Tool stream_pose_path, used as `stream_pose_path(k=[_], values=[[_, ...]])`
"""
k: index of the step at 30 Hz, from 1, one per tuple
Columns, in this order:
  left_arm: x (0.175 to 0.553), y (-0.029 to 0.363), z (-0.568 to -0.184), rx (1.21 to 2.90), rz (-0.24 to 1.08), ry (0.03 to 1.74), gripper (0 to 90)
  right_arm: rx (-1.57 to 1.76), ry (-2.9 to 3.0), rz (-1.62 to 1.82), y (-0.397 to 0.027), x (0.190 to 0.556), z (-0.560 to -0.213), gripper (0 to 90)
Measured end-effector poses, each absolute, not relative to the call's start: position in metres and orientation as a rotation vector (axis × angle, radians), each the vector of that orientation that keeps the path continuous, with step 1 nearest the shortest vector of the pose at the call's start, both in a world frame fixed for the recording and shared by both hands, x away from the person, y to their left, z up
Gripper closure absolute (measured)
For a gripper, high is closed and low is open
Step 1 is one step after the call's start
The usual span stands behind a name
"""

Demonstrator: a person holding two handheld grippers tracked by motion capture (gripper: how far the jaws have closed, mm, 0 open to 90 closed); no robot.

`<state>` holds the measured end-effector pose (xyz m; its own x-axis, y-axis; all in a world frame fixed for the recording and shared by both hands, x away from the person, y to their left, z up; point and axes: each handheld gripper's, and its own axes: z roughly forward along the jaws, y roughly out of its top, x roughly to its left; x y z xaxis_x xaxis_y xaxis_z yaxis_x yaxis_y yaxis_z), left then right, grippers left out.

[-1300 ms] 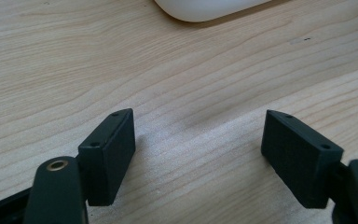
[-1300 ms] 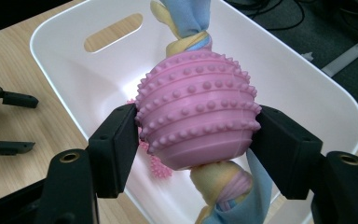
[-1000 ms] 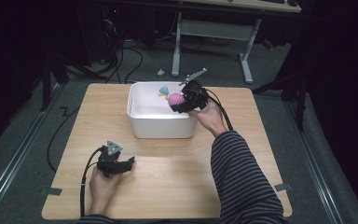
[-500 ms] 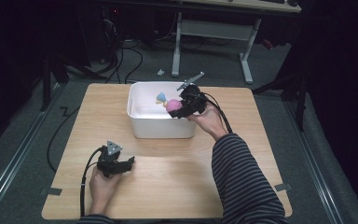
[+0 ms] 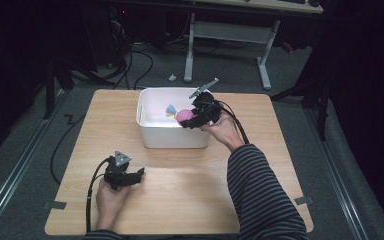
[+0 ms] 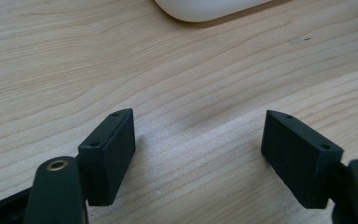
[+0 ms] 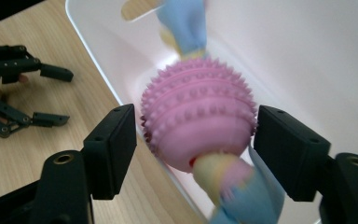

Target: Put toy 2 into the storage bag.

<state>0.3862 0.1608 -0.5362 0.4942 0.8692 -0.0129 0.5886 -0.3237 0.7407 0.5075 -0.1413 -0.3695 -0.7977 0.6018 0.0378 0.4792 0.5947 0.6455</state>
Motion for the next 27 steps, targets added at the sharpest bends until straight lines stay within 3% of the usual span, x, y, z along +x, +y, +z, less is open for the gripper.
stream_pose_path(k=[7,14,27], values=[[0.386,0.161,-0.536,2.041,0.512,1.195,26.0,0.894,2.573,1.024,-0.148,0.498,-0.36,27.3],[0.386,0.161,-0.536,2.041,0.513,1.195,26.0,0.891,2.476,1.077,-0.168,0.48,-0.348,36.1],[0.386,0.161,-0.536,2.041,0.513,1.194,26.0,0.988,2.358,1.106,-0.214,0.453,-0.342,36.5]])
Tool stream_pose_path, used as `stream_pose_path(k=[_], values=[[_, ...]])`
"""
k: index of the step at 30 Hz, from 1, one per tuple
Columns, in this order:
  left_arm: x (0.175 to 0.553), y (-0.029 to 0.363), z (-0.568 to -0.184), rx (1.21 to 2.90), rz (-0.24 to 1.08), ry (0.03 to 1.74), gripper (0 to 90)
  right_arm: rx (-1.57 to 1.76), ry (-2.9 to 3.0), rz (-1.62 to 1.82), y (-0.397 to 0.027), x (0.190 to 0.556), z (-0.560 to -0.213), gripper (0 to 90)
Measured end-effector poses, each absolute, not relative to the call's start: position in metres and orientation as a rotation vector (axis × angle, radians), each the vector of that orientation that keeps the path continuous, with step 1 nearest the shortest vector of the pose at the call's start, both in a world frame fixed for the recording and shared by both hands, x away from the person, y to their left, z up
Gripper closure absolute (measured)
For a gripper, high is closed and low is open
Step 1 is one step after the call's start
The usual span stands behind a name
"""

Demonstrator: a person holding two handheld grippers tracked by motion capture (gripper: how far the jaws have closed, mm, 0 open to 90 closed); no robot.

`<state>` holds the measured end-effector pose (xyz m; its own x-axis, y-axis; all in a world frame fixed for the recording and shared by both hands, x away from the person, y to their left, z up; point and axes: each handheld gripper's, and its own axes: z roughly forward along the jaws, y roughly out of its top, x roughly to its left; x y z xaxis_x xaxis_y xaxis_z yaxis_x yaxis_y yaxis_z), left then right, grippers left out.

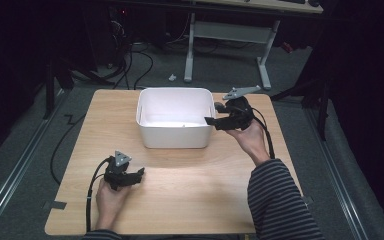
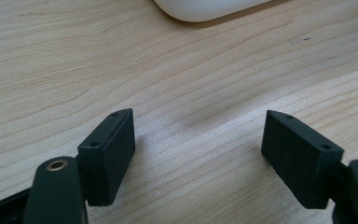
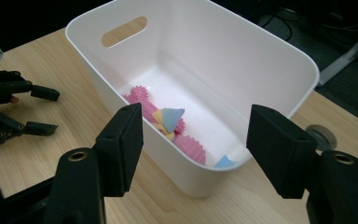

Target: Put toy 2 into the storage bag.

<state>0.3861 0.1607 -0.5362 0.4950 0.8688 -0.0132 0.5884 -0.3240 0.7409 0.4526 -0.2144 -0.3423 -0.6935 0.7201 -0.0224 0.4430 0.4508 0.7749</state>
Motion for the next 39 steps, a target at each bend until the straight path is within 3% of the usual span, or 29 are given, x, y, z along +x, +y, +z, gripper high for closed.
stream_pose_path(k=[17,39], values=[[0.386,0.161,-0.536,2.04,0.513,1.194,26.0,1.105,2.228,1.149,-0.269,0.412,-0.344,36.8],[0.386,0.161,-0.536,2.041,0.512,1.192,25.9,1.172,2.172,1.131,-0.3,0.351,-0.375,35.8]])
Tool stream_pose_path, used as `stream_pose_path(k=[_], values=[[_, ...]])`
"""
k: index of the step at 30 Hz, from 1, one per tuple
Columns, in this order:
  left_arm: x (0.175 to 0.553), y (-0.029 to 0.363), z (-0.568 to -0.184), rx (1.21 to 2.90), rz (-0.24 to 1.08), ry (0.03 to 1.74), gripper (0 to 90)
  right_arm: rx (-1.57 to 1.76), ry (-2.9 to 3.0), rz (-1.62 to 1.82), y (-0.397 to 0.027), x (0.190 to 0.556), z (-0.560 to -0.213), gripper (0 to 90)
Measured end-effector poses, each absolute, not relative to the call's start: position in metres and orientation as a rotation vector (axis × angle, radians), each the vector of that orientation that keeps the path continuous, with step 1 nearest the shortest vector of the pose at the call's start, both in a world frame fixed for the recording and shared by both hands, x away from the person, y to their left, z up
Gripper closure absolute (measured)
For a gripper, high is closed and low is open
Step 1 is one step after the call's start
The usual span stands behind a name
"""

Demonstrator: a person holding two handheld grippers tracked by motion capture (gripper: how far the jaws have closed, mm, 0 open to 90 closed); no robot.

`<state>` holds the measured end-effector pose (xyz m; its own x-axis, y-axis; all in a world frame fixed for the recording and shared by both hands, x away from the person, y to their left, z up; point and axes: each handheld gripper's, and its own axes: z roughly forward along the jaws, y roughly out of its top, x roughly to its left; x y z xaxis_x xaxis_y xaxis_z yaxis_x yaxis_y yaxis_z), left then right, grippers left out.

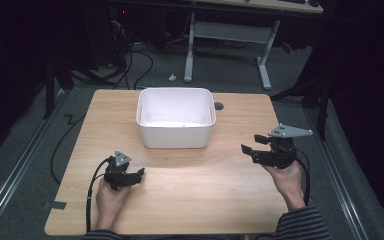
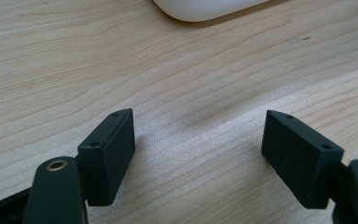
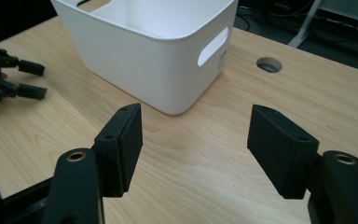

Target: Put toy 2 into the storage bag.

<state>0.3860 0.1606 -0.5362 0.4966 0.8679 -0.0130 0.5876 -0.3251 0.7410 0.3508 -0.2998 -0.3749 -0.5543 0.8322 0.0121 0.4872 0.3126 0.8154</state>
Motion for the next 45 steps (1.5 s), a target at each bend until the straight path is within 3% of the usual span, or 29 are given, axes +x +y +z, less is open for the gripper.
stream_pose_path(k=[19,45], values=[[0.386,0.161,-0.536,2.042,0.512,1.191,25.9,1.253,2.162,1.117,-0.295,0.34,-0.43,36.2],[0.386,0.16,-0.536,2.043,0.512,1.19,25.9,1.354,2.189,1.022,-0.281,0.362,-0.511,34.3]])
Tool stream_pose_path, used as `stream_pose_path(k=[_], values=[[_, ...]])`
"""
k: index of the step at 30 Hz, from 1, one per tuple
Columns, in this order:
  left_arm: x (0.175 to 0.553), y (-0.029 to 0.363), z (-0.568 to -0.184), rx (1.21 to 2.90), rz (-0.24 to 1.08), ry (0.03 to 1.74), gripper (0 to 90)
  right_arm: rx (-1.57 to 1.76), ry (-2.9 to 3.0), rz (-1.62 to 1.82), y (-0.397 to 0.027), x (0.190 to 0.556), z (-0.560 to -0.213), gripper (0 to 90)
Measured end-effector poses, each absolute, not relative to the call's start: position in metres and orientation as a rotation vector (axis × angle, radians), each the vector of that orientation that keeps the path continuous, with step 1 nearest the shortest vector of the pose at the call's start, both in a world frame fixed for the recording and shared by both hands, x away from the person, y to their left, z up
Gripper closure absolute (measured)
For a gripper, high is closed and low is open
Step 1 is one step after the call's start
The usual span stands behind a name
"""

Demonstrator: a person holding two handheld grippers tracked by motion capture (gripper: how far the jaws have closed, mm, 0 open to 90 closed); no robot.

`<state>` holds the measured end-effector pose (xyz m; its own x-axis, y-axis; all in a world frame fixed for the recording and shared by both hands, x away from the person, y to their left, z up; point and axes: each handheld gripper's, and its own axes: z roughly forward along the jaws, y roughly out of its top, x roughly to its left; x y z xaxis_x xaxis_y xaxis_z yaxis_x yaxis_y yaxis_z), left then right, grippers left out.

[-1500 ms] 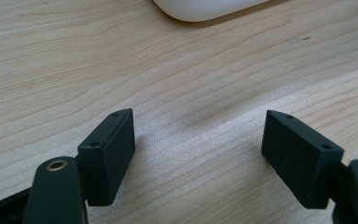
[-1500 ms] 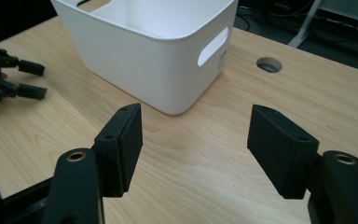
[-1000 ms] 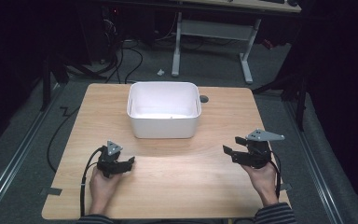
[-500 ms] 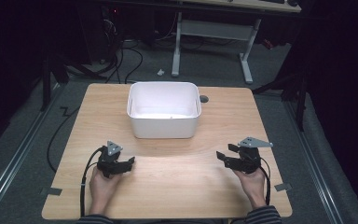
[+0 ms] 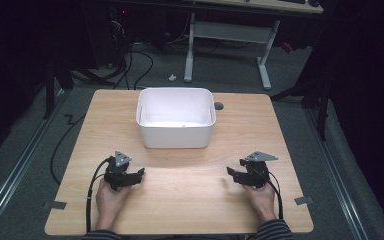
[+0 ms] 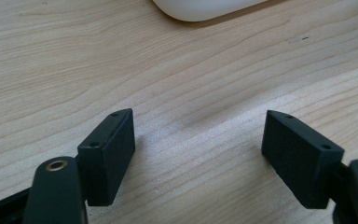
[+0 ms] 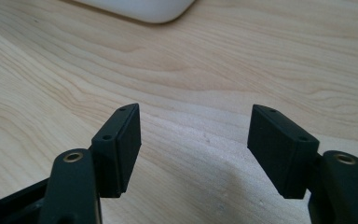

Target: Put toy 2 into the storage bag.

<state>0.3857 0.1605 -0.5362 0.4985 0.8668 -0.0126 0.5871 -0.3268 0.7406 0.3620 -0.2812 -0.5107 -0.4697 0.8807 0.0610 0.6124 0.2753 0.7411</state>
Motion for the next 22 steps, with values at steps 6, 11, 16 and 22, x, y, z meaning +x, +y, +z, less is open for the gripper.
stream_pose_path(k=[6,11,16,22], values=[[0.386,0.16,-0.536,2.043,0.511,1.19,25.9,1.364,2.181,0.945,-0.277,0.367,-0.525,32.9],[0.386,0.16,-0.536,2.043,0.512,1.189,25.9,1.36,2.172,0.929,-0.277,0.368,-0.53,32.1],[0.386,0.16,-0.536,2.042,0.511,1.19,25.9,1.345,2.176,0.908,-0.274,0.368,-0.531,28.6],[0.386,0.16,-0.536,2.044,0.511,1.189,25.9,1.336,2.185,0.909,-0.273,0.368,-0.531,26.4]])
